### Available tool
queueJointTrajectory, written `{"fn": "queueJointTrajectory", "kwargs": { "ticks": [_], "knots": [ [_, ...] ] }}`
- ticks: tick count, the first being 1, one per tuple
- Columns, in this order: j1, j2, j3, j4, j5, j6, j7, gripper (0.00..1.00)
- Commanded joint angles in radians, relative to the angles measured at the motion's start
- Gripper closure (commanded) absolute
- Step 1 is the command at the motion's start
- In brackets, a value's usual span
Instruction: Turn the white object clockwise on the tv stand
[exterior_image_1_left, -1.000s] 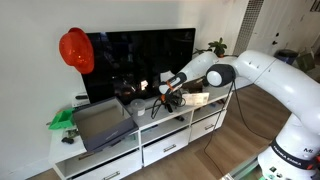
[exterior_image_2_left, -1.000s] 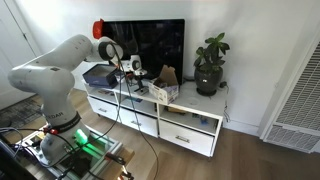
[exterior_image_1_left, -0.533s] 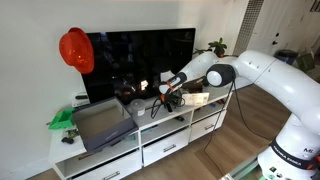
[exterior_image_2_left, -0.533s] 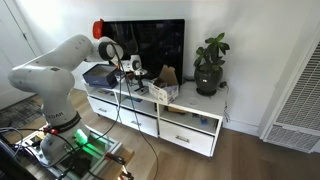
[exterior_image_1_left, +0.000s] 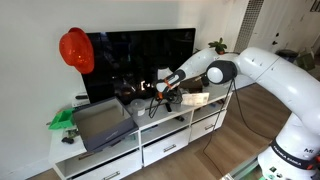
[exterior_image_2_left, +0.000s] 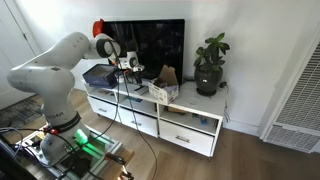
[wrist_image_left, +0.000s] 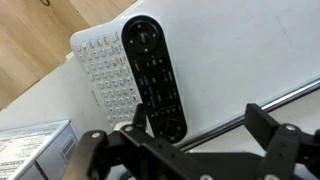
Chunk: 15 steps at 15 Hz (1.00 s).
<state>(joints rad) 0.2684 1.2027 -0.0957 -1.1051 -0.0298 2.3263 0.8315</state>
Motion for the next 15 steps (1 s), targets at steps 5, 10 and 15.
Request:
{"fn": "queueJointTrajectory", "kwargs": {
  "ticks": [5, 10, 15],
  "knots": [
    [0.016, -0.211, 0.021, -0.285, -0.074, -0.030, -0.311, 0.00],
    [0.005, -0.294, 0.038, -0.461, -0.128, 0.075, -0.541, 0.00],
    [-0.044, -0.319, 0.060, -0.541, -0.189, 0.152, -0.791, 0.00]
  ]
}}
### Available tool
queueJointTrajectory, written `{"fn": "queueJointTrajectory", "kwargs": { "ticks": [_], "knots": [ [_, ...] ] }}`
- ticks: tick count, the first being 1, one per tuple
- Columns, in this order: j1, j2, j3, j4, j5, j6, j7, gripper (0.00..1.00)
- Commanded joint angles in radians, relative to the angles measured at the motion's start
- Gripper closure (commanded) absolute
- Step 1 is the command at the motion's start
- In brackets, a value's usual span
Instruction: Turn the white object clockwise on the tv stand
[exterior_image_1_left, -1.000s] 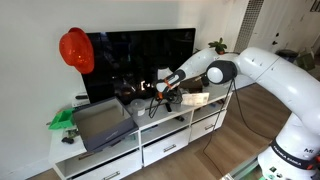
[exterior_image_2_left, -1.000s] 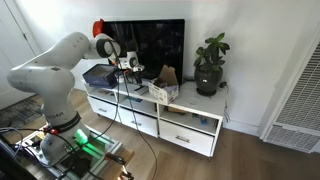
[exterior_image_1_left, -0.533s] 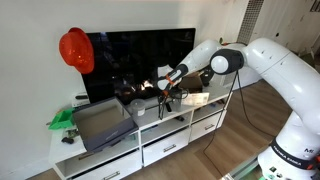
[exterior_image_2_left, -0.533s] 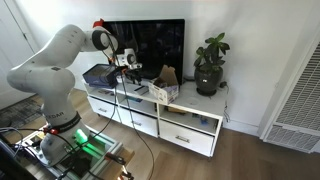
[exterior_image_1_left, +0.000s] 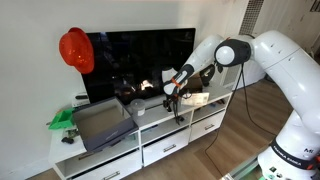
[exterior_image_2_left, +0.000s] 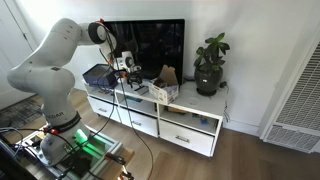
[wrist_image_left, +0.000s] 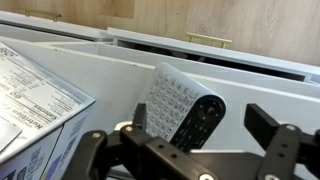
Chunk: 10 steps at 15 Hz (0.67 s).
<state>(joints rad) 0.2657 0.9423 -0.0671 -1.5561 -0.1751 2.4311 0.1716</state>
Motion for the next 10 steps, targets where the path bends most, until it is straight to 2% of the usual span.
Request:
{"fn": "queueJointTrajectory", "kwargs": {
  "ticks": [1, 5, 10],
  "knots": [
    [-0.052, -0.065, 0.039, -0.103, -0.053, 0.056, -0.182, 0.00],
    [-0.103, -0.071, 0.077, -0.122, -0.095, 0.067, -0.386, 0.00],
    [-0.178, -0.042, 0.149, -0.101, -0.113, 0.001, -0.648, 0.00]
  ]
}}
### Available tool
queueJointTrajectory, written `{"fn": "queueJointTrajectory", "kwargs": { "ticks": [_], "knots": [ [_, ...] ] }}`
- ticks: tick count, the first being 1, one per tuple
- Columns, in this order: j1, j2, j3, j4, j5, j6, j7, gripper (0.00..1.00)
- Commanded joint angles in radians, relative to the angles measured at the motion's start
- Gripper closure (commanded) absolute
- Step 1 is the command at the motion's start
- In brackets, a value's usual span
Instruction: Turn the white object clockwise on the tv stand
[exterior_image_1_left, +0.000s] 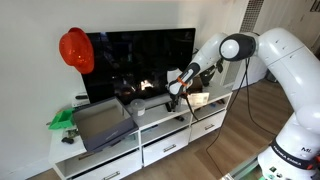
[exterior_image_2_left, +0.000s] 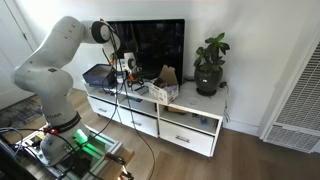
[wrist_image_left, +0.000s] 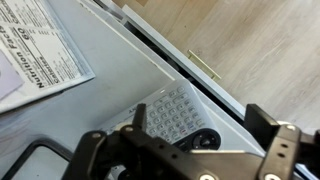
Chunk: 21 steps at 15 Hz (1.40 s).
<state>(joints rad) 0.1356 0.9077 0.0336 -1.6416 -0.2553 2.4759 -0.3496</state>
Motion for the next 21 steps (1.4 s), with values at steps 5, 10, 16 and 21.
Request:
{"fn": "queueJointTrajectory", "kwargs": {
  "ticks": [5, 10, 16, 21],
  "knots": [
    [-0.014, 0.023, 0.010, 0.034, -0.066, -0.203, -0.121, 0.00],
    [0.075, 0.057, -0.056, 0.061, -0.118, -0.204, 0.118, 0.00],
    [0.169, 0.166, -0.120, 0.169, -0.118, -0.220, 0.386, 0.00],
    [0.153, 0.224, -0.123, 0.259, -0.087, -0.284, 0.460, 0.00]
  ]
}}
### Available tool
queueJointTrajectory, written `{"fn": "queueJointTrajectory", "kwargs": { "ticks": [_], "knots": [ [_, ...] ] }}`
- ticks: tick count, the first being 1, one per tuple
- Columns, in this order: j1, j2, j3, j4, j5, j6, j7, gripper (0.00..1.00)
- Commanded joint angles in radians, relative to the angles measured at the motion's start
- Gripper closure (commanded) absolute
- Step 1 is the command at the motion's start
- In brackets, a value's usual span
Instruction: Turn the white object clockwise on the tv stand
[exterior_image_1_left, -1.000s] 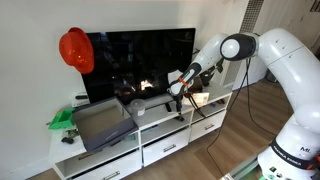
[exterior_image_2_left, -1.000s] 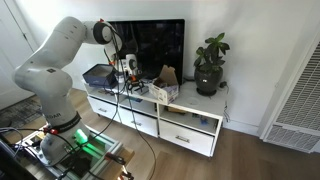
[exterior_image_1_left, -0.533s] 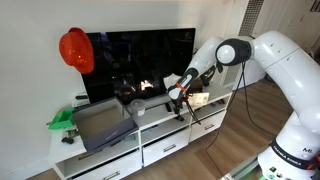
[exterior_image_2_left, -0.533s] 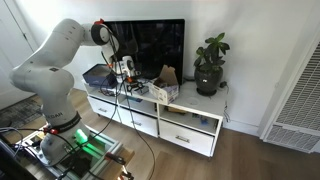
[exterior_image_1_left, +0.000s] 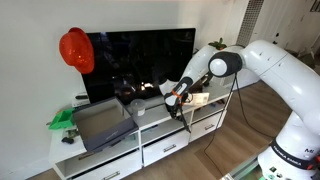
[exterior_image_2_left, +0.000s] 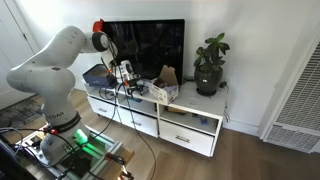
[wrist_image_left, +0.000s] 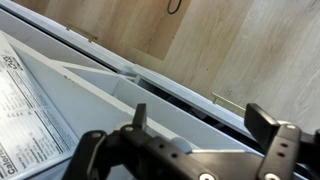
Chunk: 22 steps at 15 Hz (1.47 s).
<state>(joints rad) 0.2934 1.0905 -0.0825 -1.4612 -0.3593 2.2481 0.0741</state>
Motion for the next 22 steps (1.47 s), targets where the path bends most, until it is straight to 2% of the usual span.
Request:
{"fn": "queueJointTrajectory", "kwargs": {
  "ticks": [1, 15, 18, 22],
  "knots": [
    [-0.013, 0.047, -0.003, 0.092, 0.023, -0.064, 0.038, 0.00],
    [-0.142, 0.094, 0.091, 0.231, 0.198, -0.089, -0.020, 0.00],
    [-0.157, 0.105, 0.109, 0.249, 0.252, -0.087, 0.010, 0.00],
    [-0.166, 0.120, 0.124, 0.262, 0.352, 0.002, 0.096, 0.00]
  ]
}}
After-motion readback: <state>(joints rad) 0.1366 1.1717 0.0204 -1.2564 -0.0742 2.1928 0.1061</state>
